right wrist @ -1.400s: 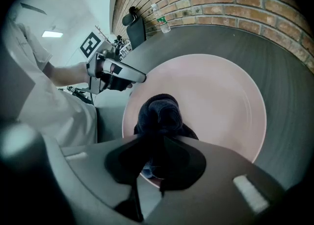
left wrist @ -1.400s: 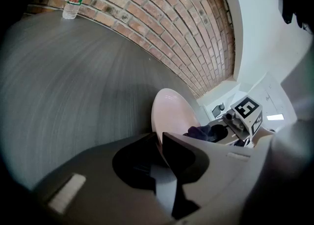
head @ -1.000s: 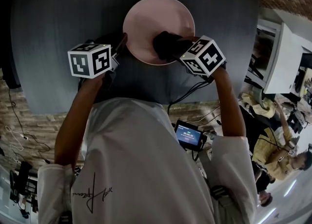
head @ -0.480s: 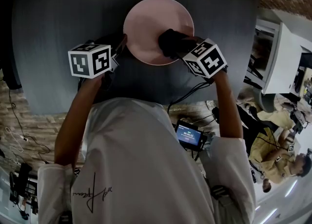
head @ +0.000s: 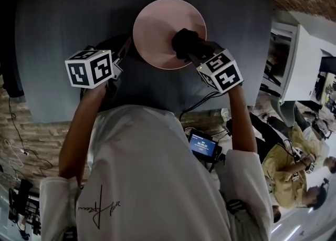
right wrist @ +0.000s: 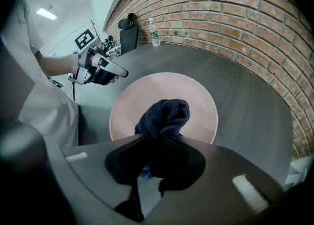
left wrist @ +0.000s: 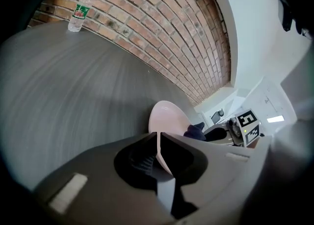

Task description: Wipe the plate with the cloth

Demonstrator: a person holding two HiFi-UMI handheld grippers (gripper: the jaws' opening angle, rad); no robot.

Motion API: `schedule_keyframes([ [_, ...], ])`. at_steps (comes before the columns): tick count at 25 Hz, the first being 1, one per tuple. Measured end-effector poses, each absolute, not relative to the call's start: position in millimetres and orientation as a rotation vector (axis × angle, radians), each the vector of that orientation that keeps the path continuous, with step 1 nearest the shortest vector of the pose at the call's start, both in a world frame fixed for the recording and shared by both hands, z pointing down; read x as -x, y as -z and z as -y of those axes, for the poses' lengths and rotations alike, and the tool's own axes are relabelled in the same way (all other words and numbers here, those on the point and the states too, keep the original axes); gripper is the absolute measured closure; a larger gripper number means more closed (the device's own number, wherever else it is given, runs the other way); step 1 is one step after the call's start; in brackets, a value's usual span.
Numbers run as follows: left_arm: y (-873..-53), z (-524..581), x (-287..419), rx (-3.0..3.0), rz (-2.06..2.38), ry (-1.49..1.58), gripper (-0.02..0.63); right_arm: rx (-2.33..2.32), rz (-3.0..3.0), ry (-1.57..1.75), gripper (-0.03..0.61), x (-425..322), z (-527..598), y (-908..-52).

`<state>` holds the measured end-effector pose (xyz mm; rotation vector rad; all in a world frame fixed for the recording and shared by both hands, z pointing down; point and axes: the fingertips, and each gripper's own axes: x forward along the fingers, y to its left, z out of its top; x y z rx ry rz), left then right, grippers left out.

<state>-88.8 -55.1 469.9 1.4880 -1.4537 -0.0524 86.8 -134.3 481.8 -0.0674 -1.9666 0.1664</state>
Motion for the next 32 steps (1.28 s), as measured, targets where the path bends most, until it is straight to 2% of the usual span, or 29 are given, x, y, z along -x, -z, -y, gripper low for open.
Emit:
schedule_keyframes([
  [5, -464.5, 49.3, 79.5, -1.502, 1.434, 0.047, 0.600, 0.062, 1.989, -0.157, 0.512, -88.8, 125.3, -473.0],
  [32, -398.5, 16.4, 65.8, -1.621, 1.555, 0.159, 0.600, -0.169, 2.299, -0.303, 0.518, -89.3, 74.2, -391.4],
])
